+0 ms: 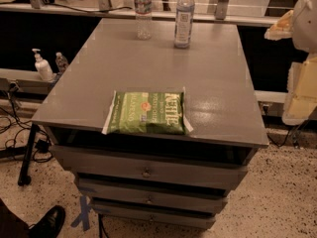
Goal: Move blue plastic bottle near green jalapeno chip bag
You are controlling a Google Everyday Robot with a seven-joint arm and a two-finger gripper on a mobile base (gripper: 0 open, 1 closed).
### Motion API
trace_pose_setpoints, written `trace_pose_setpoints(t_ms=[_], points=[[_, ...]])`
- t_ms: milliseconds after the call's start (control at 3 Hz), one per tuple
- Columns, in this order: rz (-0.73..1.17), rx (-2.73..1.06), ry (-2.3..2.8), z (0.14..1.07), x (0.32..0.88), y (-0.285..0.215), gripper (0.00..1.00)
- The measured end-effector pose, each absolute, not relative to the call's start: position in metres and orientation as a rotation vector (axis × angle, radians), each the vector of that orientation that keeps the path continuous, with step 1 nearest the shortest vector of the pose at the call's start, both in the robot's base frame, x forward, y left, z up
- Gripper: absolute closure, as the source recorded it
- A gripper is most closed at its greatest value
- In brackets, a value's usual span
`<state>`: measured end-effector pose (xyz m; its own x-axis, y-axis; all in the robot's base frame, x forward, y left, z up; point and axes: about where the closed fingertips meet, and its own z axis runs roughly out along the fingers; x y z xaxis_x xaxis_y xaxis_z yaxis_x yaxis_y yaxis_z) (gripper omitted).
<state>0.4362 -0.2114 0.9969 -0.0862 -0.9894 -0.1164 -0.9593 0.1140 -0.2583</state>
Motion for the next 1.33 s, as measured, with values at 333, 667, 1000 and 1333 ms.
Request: trace_pose_setpoints(t_ms=[333,667,1000,1333], points=[[-0.172,-1.911,2.112,0.999,0.443,-0.21,0.0],[-0.152,-1.863,2.053,0.997,0.484,-0.203,0.0],[-0.115,-1.772,1.99,0.987,0.545,-0.19,0.0],[-0.054,-1.641,1.953,0.979,0.606,-0.184,0.0]])
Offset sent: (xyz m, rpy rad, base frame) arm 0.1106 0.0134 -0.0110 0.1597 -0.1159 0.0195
